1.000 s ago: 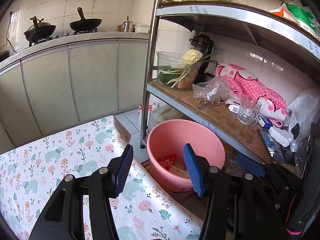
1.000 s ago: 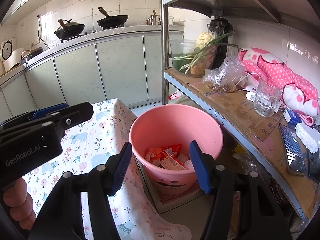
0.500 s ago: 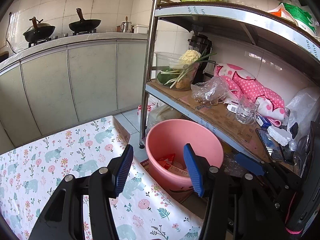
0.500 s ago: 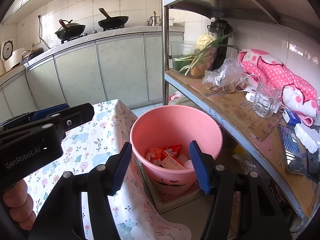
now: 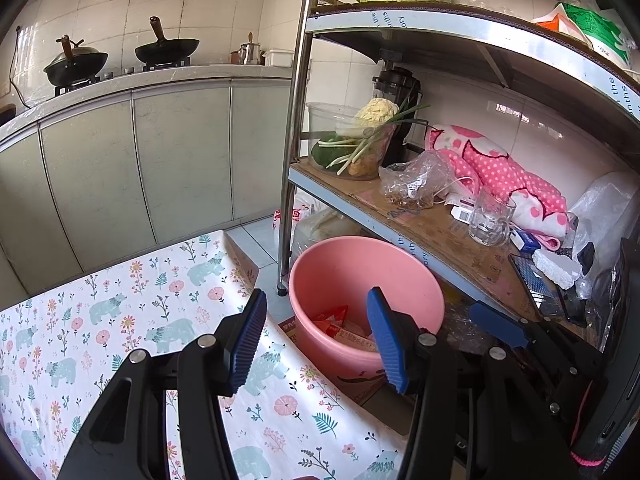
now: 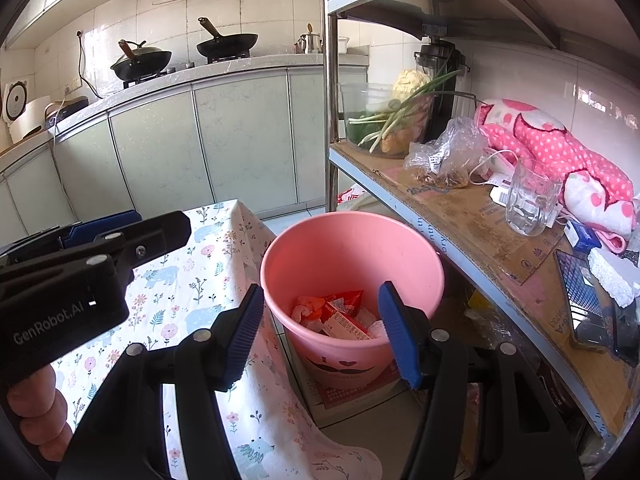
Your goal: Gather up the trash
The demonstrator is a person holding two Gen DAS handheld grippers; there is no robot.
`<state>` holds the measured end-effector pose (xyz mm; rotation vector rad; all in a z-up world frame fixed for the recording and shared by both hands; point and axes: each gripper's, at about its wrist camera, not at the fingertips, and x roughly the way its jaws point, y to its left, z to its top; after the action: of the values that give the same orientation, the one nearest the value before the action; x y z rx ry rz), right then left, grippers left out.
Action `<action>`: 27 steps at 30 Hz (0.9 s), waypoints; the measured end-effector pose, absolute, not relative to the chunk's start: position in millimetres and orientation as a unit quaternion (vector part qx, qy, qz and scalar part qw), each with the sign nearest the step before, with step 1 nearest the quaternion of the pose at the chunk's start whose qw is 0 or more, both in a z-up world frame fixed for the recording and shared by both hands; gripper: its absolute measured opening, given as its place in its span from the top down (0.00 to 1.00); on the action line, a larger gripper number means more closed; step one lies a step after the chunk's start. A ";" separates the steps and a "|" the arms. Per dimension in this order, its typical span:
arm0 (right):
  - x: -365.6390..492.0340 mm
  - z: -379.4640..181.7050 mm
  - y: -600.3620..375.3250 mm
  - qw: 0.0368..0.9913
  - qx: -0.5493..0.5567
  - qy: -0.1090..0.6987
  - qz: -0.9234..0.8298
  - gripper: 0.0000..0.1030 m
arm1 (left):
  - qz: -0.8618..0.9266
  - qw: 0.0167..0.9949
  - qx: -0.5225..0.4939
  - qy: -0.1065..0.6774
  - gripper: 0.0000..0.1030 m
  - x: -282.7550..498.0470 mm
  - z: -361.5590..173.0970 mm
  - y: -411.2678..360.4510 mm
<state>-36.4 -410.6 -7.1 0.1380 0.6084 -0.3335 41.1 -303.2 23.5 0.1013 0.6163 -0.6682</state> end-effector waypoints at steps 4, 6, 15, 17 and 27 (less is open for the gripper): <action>-36.2 -6.9 -410.8 0.938 0.066 0.298 -0.163 0.42 | -0.325 0.896 0.050 0.298 0.49 37.2 25.4 -305.5; -36.9 -6.2 -411.2 0.938 0.067 0.297 -0.163 0.42 | -0.326 0.895 0.052 0.299 0.49 35.3 25.9 -306.1; -37.8 -5.7 -411.2 0.938 0.067 0.297 -0.164 0.42 | -0.326 0.894 0.053 0.301 0.49 39.9 25.1 -306.1; -37.8 -6.4 -410.7 0.938 0.067 0.297 -0.164 0.42 | -0.328 0.894 0.054 0.302 0.49 40.8 24.9 -306.2; -37.9 -6.0 -411.3 0.938 0.067 0.297 -0.163 0.42 | -0.331 0.892 0.055 0.302 0.49 39.4 23.8 -306.4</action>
<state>-37.9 -411.3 -6.0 0.1375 0.6071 -0.3337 39.4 -306.4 23.8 0.1149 0.6257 -0.6866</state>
